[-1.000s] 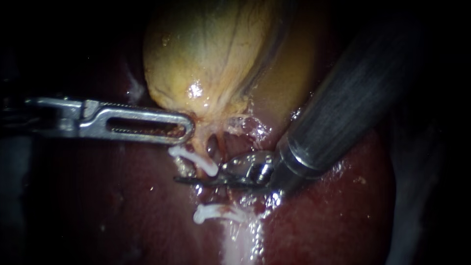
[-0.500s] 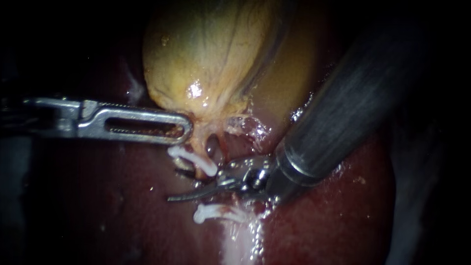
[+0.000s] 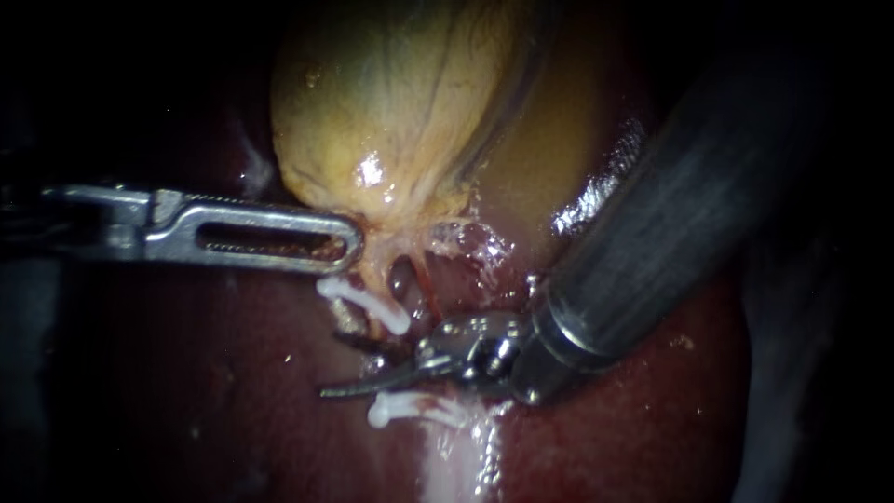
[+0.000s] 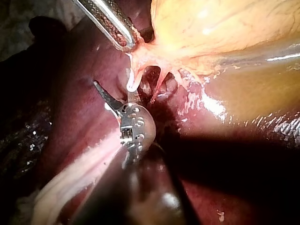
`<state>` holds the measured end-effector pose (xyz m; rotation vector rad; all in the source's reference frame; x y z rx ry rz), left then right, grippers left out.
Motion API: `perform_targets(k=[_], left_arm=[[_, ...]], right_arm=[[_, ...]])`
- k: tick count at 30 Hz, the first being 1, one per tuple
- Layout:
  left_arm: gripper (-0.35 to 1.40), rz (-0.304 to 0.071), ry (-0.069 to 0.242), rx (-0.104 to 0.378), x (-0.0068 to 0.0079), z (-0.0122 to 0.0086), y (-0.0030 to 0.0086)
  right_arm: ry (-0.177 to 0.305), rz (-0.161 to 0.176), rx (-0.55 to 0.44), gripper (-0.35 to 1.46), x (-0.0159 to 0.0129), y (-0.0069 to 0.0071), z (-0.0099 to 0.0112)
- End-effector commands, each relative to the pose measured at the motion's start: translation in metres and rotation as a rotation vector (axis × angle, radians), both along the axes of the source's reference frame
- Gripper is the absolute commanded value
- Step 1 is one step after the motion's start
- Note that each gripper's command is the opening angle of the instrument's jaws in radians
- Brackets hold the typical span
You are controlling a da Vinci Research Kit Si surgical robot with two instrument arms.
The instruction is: Go back from the cut left tube
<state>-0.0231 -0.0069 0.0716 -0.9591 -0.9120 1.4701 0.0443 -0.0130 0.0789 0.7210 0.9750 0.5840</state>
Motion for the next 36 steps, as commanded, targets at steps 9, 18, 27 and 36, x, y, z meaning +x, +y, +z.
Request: perform_targets(k=[9, 18, 27, 36], left_arm=[[-0.35, -0.001, 0.0, 0.0, 0.0001, 0.0001, 0.0], [-0.35, 0.0, 0.0, 0.0, 0.0001, 0.0002, 0.0001], [-0.35, -0.003, 0.002, -0.001, 0.0001, 0.0003, 0.0001], [-0.35, -0.003, 0.002, -0.002, 0.0001, 0.0004, 0.0001]], right_arm=[[0.017, -0.026, -0.03, 1.42, -0.0028, 0.0003, -0.0008], [0.038, -0.028, -0.035, 1.44, -0.0072, 0.0023, -0.0035], [0.052, -0.018, -0.086, 1.44, -0.0113, 0.0049, -0.0066], [0.069, -0.045, -0.23, 1.44, -0.0145, 0.0076, -0.0086]])
